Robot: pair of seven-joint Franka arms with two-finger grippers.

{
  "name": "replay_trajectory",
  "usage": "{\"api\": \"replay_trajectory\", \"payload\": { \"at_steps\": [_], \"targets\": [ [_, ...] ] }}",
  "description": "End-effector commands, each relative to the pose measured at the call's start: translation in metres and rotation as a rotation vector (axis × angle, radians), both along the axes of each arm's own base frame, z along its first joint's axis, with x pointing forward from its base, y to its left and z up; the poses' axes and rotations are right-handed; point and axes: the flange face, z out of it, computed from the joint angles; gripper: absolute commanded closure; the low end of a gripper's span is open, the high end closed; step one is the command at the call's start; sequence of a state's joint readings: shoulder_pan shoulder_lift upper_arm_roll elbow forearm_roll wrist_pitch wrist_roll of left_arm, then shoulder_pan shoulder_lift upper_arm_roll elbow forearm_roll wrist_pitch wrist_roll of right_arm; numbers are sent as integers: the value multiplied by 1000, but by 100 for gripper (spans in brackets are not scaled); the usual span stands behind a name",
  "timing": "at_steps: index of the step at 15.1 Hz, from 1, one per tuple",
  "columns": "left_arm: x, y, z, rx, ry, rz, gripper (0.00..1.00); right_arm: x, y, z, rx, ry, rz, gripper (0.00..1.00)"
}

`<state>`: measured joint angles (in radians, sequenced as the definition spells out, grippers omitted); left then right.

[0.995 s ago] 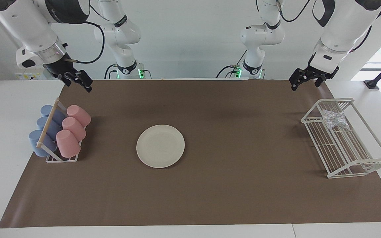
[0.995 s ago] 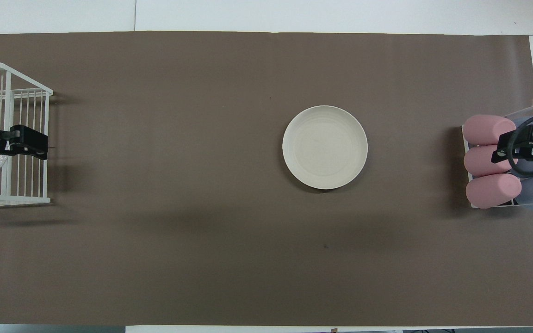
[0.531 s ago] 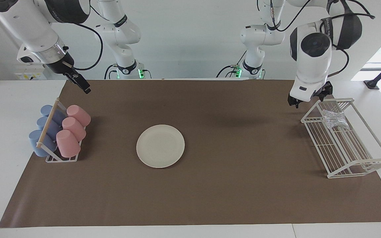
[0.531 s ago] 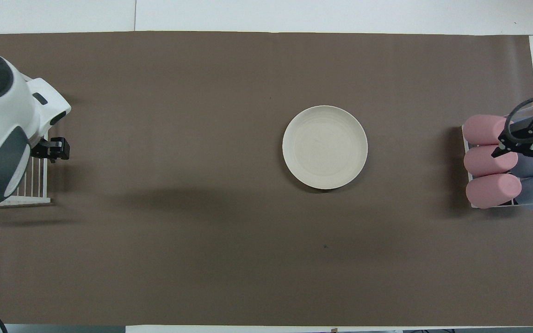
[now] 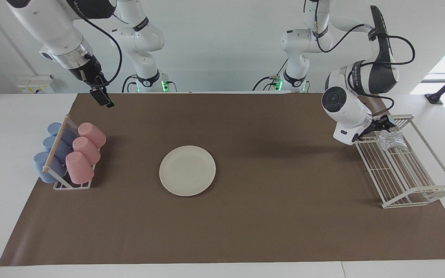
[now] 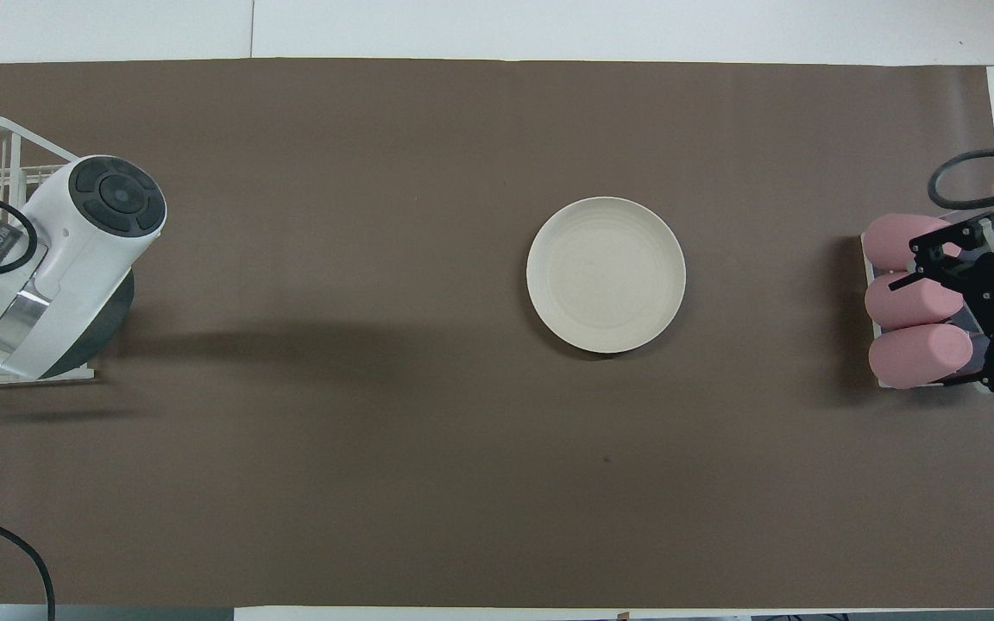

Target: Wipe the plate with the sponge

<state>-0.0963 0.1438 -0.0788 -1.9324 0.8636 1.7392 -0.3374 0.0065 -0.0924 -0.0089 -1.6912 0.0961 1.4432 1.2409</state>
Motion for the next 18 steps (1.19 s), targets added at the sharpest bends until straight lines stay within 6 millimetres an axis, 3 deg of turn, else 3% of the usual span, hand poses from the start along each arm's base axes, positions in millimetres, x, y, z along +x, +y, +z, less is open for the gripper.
{"api": "replay_trajectory", "payload": {
  "at_steps": [1,2,3,9,18],
  "targets": [
    [1,17,-3,15,-27,10,0,-7,25,3,-12,19,-73,0],
    [2,18,-3,12,-32,8,0,-7,39,7,-19,14,-77,0],
    [2,19,-4,11,-30,8,6,-7,47,11,-21,5,-86,0],
    [2,19,-4,11,-31,7,97,-18,99,14,-52,-4,-108,0],
    [10,9,9,-3,-51,4,100,-20,98,16,-50,1,-92,0]
  ]
}}
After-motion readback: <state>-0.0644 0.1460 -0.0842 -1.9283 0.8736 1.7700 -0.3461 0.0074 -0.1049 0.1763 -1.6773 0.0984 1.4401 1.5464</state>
